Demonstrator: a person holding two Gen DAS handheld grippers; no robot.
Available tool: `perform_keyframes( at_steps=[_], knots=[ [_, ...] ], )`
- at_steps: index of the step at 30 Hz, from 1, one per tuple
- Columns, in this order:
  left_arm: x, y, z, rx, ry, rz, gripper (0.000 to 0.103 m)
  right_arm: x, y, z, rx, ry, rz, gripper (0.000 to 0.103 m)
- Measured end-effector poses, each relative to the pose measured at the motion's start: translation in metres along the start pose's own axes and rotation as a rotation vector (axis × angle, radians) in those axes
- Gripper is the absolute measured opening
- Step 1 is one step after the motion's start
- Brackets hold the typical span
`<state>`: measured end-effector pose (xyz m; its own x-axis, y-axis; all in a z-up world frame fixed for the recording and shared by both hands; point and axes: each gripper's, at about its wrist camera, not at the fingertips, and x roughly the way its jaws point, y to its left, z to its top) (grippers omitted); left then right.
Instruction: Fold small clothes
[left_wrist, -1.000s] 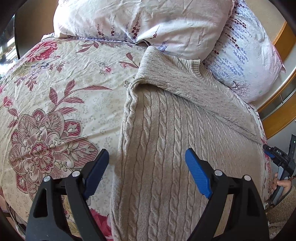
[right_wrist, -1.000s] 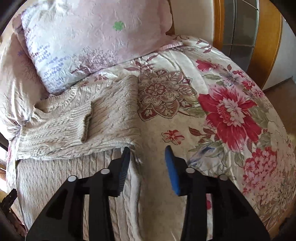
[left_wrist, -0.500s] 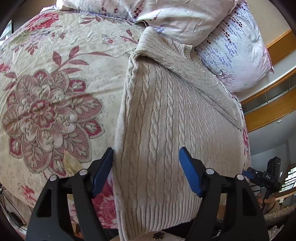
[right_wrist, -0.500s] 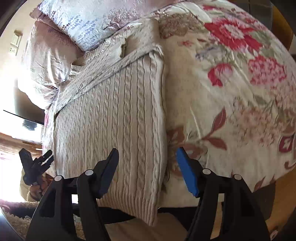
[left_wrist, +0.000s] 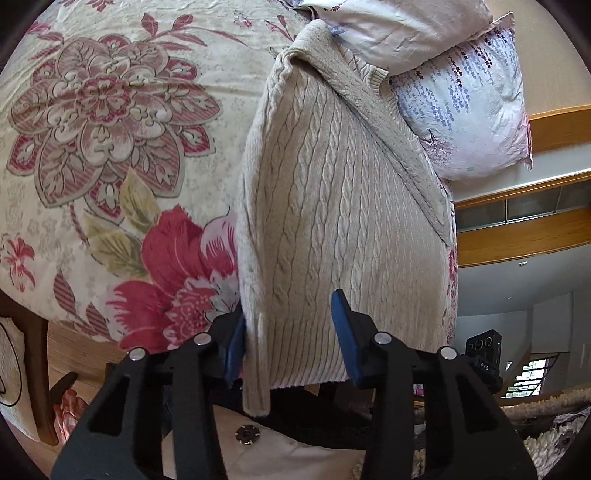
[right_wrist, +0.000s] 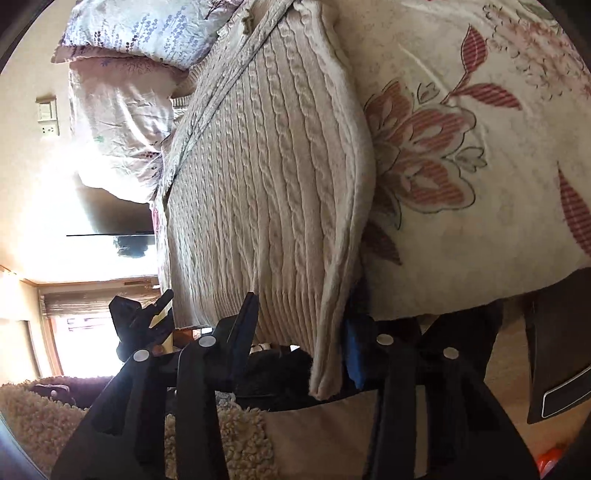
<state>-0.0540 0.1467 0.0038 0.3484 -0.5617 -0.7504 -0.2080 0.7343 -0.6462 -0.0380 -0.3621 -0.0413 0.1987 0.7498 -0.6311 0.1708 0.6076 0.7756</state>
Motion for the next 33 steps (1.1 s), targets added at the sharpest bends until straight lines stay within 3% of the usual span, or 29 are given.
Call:
perform_keyframes(
  at_steps=[7, 10, 12, 17, 24, 33],
  knots=[
    [0.002, 0.000, -0.005, -0.011, 0.024, -0.002, 0.034, 0.007, 0.004, -0.006, -0.013, 0.049, 0.009, 0.033],
    [0.005, 0.001, -0.006, -0.016, 0.053, -0.009, 0.020, 0.008, 0.004, -0.009, -0.019, 0.056, 0.019, 0.025],
    [0.009, 0.000, -0.009, -0.018, 0.078, -0.010, 0.012, 0.006, 0.003, -0.010, -0.035, 0.061, 0.013, 0.013],
    [0.009, -0.006, -0.010, -0.010, 0.079, -0.013, 0.007, 0.002, 0.013, -0.007, -0.093, 0.040, -0.007, 0.009],
    [-0.006, -0.017, 0.012, 0.015, -0.007, -0.065, 0.006, -0.016, 0.042, 0.015, -0.215, -0.074, -0.031, 0.009],
    [-0.025, -0.042, 0.080, 0.044, -0.190, -0.138, 0.006, -0.047, 0.084, 0.073, -0.307, -0.347, 0.013, 0.009]
  ],
)
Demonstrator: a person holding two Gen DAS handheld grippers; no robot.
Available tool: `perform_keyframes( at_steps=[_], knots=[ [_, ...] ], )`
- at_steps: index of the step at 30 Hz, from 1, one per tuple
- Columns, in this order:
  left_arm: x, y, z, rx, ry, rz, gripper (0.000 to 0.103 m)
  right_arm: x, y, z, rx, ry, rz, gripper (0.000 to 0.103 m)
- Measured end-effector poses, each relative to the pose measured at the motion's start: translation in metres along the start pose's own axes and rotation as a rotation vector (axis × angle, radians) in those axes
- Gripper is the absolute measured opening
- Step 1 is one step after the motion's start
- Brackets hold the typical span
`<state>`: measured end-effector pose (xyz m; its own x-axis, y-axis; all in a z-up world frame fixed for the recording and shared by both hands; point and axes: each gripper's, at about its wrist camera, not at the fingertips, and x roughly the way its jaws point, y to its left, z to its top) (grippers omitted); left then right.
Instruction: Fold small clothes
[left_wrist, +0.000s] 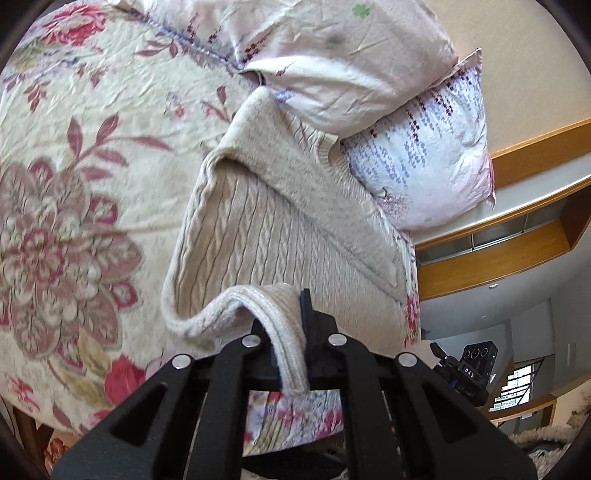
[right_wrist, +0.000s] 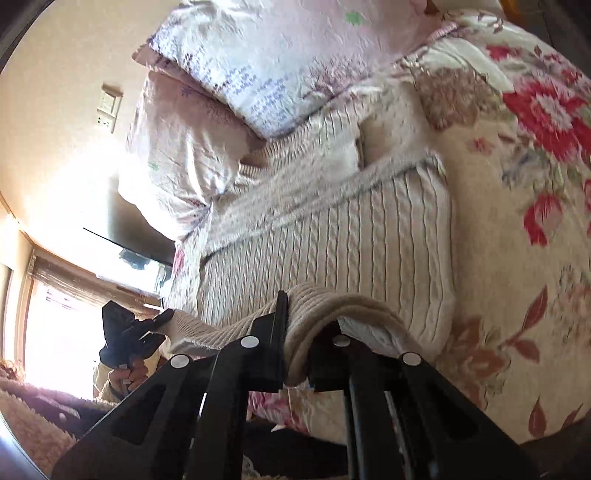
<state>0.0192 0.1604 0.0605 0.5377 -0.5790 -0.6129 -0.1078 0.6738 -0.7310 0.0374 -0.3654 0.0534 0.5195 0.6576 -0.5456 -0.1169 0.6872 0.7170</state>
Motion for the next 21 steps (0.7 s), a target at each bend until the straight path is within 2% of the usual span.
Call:
perform_keyframes(
  at_steps=[5, 10, 21],
  knots=[
    [0.016, -0.018, 0.051, 0.028, -0.095, -0.019, 0.006, 0.010, 0.011, 0.050, -0.034, -0.125, 0.010, 0.009],
    [0.034, -0.033, 0.090, 0.047, -0.143, -0.025, 0.006, 0.025, 0.029, 0.085, -0.106, -0.179, -0.002, 0.009],
    [0.052, -0.035, 0.123, 0.011, -0.184, -0.034, 0.006, 0.034, 0.024, 0.117, -0.092, -0.240, -0.016, 0.008]
  ],
)
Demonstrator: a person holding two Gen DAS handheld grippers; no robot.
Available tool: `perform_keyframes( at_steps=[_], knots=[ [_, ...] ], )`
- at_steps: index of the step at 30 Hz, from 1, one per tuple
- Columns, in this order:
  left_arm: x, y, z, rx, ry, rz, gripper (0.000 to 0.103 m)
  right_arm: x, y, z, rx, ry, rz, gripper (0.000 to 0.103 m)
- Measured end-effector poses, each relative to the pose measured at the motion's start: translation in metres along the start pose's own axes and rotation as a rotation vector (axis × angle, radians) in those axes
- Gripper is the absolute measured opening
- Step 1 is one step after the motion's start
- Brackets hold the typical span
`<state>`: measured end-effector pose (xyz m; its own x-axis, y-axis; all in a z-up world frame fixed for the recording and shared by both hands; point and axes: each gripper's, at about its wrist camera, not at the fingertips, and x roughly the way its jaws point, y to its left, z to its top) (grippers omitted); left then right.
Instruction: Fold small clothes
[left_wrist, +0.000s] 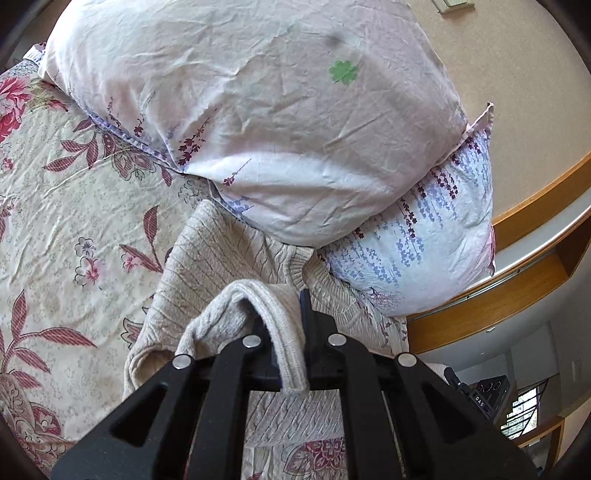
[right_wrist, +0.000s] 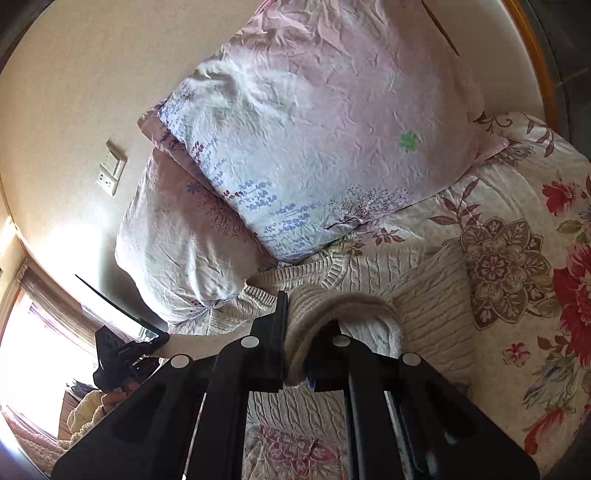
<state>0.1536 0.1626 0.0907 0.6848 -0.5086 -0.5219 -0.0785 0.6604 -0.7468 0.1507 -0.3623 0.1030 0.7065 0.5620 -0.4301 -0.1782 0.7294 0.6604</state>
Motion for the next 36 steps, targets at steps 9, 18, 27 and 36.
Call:
perform_keyframes(
  at_steps=[9, 18, 27, 36],
  knots=[
    [0.053, 0.007, 0.026, -0.037, -0.021, 0.067, 0.006, 0.058, -0.020, 0.022, 0.024, -0.006, -0.121, 0.008],
    [0.100, 0.025, 0.031, -0.094, 0.013, 0.142, 0.006, 0.108, -0.056, 0.021, 0.142, 0.053, -0.275, 0.009],
    [0.127, 0.036, 0.030, -0.169, 0.032, 0.190, 0.011, 0.128, -0.083, 0.016, 0.293, 0.076, -0.389, 0.014],
    [0.096, -0.016, 0.038, 0.059, -0.044, 0.246, 0.088, 0.112, -0.019, 0.025, -0.056, -0.018, -0.480, 0.091]
  ],
)
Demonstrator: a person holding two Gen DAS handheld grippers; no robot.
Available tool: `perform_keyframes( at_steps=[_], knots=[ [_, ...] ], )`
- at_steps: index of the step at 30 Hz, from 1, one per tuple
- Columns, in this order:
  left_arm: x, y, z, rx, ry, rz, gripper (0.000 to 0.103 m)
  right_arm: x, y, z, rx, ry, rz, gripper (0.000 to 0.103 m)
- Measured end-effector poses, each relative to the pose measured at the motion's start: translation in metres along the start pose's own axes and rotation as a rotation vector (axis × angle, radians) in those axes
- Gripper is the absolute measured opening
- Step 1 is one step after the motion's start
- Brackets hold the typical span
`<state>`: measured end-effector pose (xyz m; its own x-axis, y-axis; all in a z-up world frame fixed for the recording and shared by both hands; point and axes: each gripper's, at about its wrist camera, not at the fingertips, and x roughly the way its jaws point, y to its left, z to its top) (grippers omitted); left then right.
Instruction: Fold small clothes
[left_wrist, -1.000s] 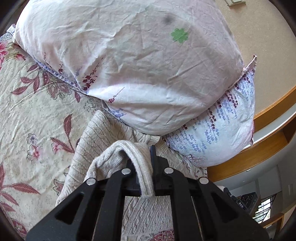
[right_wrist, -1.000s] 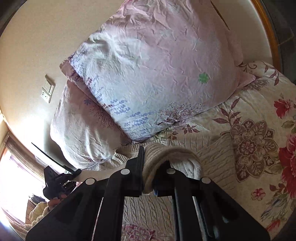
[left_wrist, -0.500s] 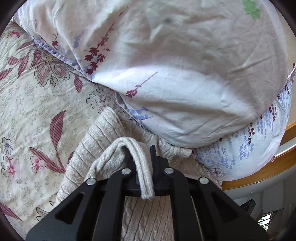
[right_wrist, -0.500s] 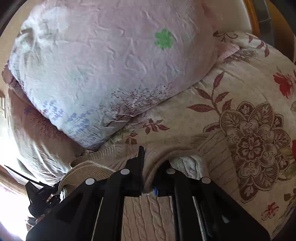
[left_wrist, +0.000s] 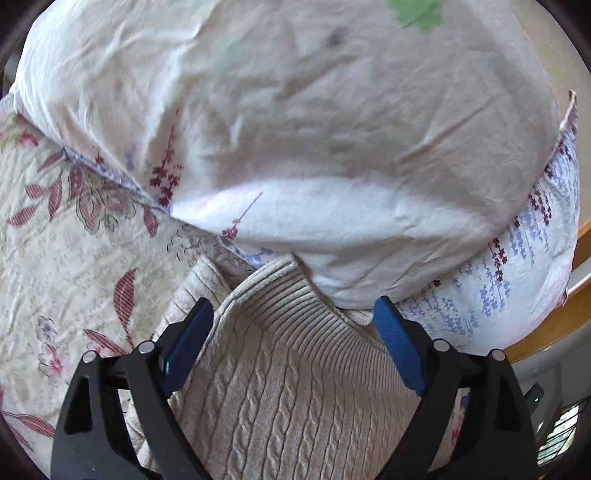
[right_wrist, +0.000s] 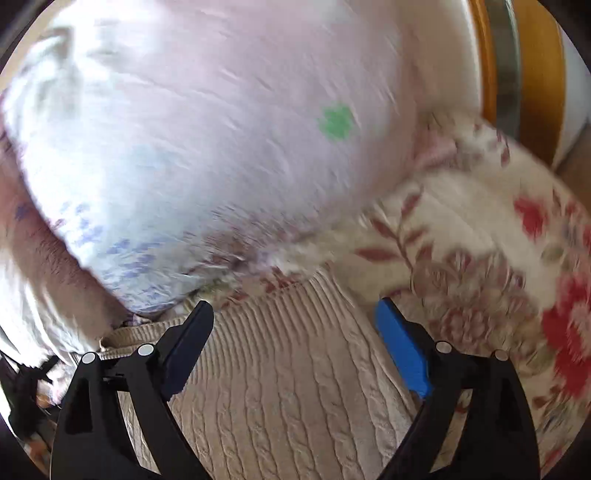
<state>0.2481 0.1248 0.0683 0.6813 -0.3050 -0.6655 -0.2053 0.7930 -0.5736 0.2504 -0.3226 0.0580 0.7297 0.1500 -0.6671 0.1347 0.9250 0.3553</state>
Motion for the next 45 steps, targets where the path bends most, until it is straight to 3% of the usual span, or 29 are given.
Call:
perform_keyframes(
  at_steps=[4, 6, 10, 13, 18, 23, 25, 30, 36, 41, 45],
  knots=[
    [0.007, -0.023, -0.017, 0.168, 0.061, 0.025, 0.088, 0.014, 0.018, -0.008, -0.097, 0.084, 0.018, 0.091],
    [0.018, -0.032, -0.028, 0.230, 0.104, 0.044, 0.088, 0.021, 0.021, -0.012, -0.120, 0.125, -0.016, 0.091],
    [0.039, -0.030, -0.036, 0.222, 0.146, 0.113, 0.088, 0.048, 0.028, -0.027, -0.201, 0.223, -0.173, 0.092],
    [0.044, -0.031, -0.035, 0.230, 0.130, 0.129, 0.088, 0.054, 0.043, -0.042, -0.337, 0.197, -0.256, 0.096],
    [0.040, -0.032, -0.034, 0.251, 0.121, 0.146, 0.090, 0.050, 0.066, -0.039, -0.401, 0.178, -0.350, 0.097],
    [0.008, -0.022, -0.031, 0.263, 0.063, 0.223, 0.093, 0.026, 0.125, -0.058, -0.584, 0.110, -0.237, 0.102],
    [-0.002, -0.015, -0.029, 0.264, 0.042, 0.275, 0.100, 0.024, 0.142, -0.066, -0.619, 0.128, -0.175, 0.102],
    [-0.014, 0.006, -0.026, 0.228, 0.042, 0.307, 0.101, 0.027, 0.164, -0.084, -0.655, 0.171, -0.141, 0.102],
    [-0.025, 0.026, -0.024, 0.191, 0.049, 0.310, 0.101, 0.029, 0.174, -0.090, -0.634, 0.216, -0.131, 0.102],
    [-0.030, 0.031, -0.022, 0.193, 0.058, 0.310, 0.101, 0.045, 0.154, -0.090, -0.503, 0.313, -0.091, 0.102],
    [-0.025, 0.029, -0.024, 0.202, 0.073, 0.308, 0.101, 0.045, 0.154, -0.093, -0.502, 0.302, -0.091, 0.102]
  ],
)
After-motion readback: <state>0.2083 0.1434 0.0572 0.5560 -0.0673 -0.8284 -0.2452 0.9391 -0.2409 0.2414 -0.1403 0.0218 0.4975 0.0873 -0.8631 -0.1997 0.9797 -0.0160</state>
